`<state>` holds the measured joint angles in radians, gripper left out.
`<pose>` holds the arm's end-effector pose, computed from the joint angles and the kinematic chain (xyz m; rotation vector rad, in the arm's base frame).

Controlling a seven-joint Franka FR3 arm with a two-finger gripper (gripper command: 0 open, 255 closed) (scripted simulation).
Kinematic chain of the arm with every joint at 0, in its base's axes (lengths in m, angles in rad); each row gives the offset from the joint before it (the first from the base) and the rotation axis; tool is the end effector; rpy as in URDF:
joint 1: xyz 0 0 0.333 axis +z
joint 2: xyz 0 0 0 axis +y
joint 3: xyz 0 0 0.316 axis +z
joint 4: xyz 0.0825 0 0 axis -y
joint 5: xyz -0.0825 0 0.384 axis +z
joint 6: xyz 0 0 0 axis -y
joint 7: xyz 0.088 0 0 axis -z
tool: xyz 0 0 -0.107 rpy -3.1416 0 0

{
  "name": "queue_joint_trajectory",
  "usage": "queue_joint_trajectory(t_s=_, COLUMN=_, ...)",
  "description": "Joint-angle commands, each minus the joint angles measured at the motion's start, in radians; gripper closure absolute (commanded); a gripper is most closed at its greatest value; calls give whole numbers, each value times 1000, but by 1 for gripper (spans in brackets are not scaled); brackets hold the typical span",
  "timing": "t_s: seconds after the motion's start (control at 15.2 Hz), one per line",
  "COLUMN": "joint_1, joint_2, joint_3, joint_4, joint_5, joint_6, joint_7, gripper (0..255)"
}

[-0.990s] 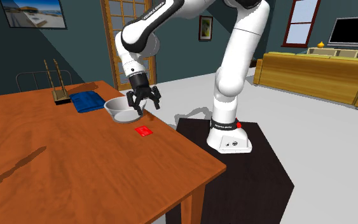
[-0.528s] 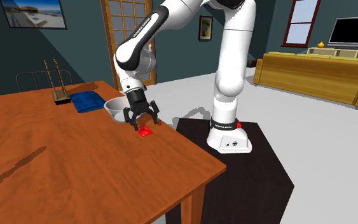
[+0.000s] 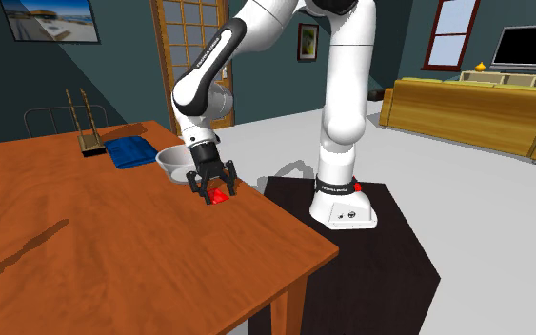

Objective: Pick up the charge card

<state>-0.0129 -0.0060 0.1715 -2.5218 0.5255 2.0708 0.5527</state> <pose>0.4022 0.0905 0.2561 -2.6190 1.0385 0.7868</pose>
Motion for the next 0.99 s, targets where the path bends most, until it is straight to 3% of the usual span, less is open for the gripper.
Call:
queue_joint_trajectory(t_s=0.0, joint_1=2, joint_2=4, joint_3=2, joint_4=-1, joint_5=4, joint_6=10, joint_7=-1, gripper=255)
queue_joint_trajectory(t_s=0.46, joint_1=3, joint_2=5, joint_3=3, joint_4=-3, joint_5=5, joint_6=11, joint_7=-1, gripper=255)
queue_joint_trajectory(t_s=0.92, joint_1=-2, joint_2=-79, joint_3=-3, joint_4=15, joint_5=-13, joint_6=-85, joint_7=37, gripper=255)
